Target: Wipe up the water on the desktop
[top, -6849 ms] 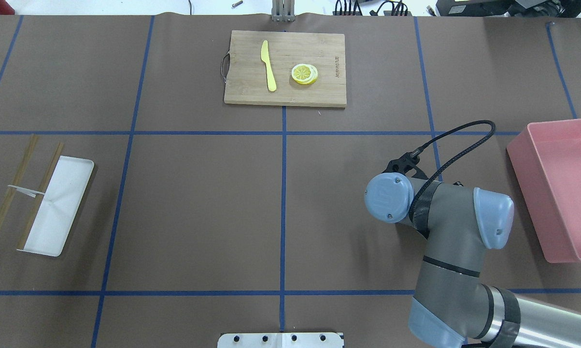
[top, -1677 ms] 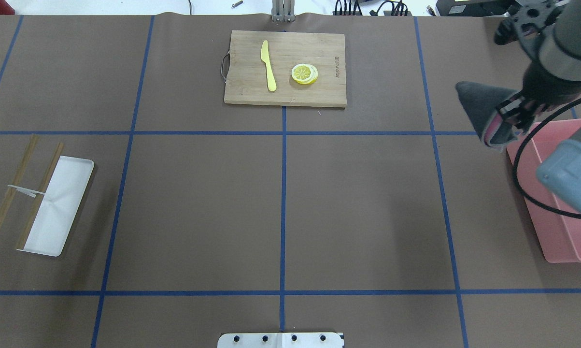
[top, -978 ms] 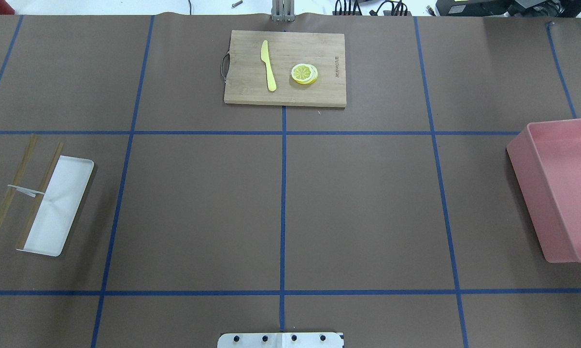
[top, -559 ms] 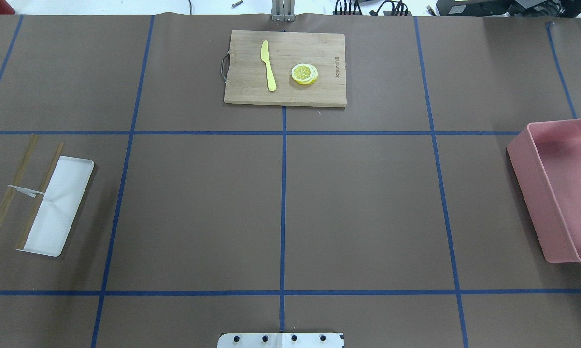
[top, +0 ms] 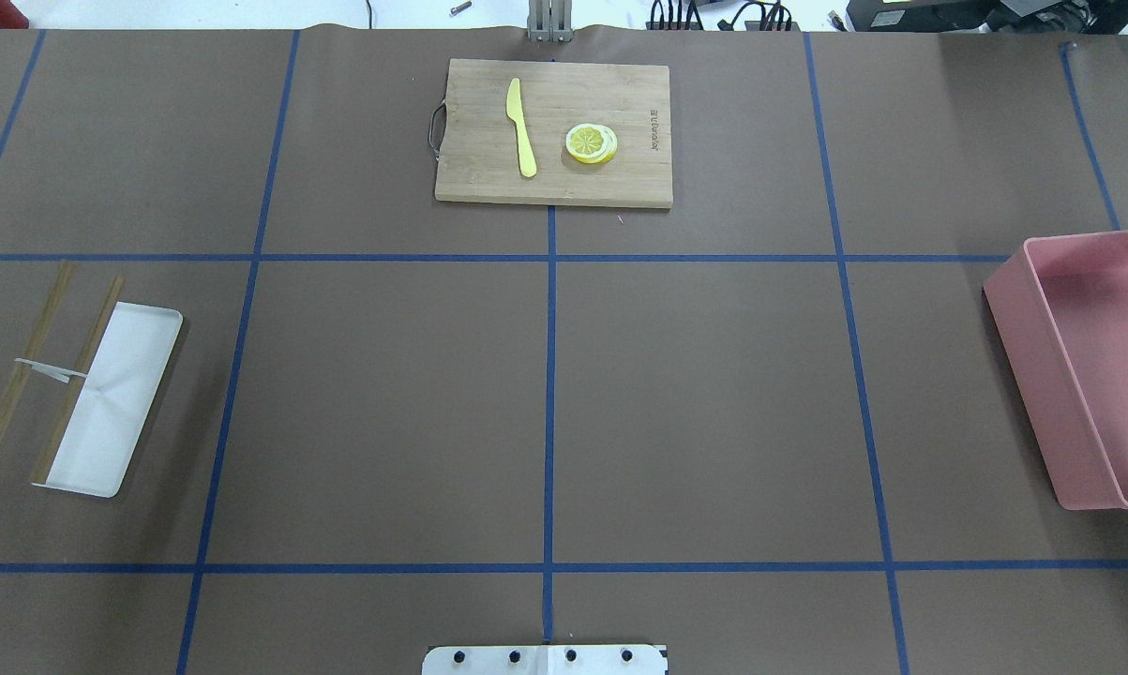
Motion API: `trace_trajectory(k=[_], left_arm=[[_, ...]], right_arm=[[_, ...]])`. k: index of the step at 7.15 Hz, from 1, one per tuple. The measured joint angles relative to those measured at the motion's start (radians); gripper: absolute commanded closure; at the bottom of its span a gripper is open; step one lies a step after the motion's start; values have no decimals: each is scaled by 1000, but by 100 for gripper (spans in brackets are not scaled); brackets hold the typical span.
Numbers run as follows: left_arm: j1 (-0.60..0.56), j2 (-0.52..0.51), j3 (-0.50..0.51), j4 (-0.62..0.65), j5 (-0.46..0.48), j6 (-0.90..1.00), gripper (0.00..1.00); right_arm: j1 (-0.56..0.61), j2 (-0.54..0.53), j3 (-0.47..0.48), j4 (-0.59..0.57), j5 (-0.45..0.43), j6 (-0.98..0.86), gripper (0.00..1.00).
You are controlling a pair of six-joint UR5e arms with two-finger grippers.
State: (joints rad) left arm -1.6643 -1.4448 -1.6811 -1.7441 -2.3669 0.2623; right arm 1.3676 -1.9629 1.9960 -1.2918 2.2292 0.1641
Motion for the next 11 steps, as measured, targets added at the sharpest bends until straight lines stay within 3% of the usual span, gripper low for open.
trace_trajectory(k=[6,8,11], left_arm=[[1,-2,2,0,0,0,2],[2,-2,3,0,1,0,2],[0,0,5,0,2,0,2]], right_arm=[[-10,13,-2,11,3,-2,0],[-10,96,-53,-6,3,0,0],[17,278,-144,-127,-9,-2,0]])
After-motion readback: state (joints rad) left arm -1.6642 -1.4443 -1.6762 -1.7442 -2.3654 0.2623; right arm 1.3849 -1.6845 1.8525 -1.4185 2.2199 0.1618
